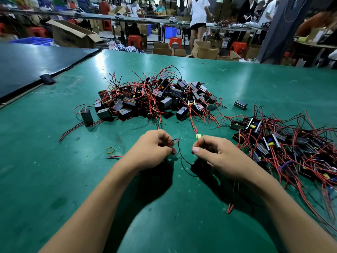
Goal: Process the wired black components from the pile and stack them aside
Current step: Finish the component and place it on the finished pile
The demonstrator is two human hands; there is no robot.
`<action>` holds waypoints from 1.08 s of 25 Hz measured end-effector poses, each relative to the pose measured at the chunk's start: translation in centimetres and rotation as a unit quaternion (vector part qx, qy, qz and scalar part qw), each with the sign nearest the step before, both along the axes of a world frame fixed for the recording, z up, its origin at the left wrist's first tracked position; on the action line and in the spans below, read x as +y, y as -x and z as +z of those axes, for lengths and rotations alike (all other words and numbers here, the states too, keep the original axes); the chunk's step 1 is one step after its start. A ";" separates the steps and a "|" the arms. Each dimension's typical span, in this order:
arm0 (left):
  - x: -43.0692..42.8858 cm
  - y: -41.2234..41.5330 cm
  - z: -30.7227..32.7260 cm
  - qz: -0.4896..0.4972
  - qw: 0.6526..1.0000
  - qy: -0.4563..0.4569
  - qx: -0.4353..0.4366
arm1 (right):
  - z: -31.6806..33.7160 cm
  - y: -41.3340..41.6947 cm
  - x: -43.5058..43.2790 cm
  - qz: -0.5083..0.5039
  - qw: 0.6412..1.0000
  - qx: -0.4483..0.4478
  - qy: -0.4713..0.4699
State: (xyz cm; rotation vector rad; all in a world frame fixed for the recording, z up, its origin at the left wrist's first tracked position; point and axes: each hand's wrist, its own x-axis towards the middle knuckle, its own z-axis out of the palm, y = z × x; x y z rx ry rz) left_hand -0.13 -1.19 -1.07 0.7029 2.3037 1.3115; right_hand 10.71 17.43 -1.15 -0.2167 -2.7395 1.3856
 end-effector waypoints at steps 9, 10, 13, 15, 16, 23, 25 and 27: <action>0.0 -0.5 1.0 0.027 0.977 -0.093 -0.192 | -0.4 0.3 0.1 -0.096 0.994 0.009 0.049; -0.1 -0.5 1.1 0.018 0.972 -0.099 -0.213 | -0.4 0.3 0.0 -0.104 0.994 0.015 0.027; -0.6 -0.1 1.2 -0.018 0.970 -0.101 -0.221 | -0.3 0.2 -0.2 -0.098 0.994 0.023 -0.046; -0.9 0.1 1.2 -0.024 0.973 -0.094 -0.207 | -0.2 0.2 -0.4 -0.058 0.998 0.014 -0.036; -0.9 0.1 1.2 -0.021 0.976 -0.090 -0.197 | -0.2 0.1 -0.5 -0.034 0.999 0.005 -0.018; -0.5 0.0 0.3 -0.025 0.980 -0.147 -0.132 | 0.6 -0.4 0.5 0.107 0.985 -0.064 0.122; -0.3 -0.1 0.1 -0.050 0.979 -0.149 -0.130 | 0.6 -0.4 0.5 0.099 0.985 -0.061 0.130; -0.1 -0.1 -0.1 -0.065 0.979 -0.143 -0.127 | 0.7 -0.4 0.4 0.086 0.987 -0.040 0.133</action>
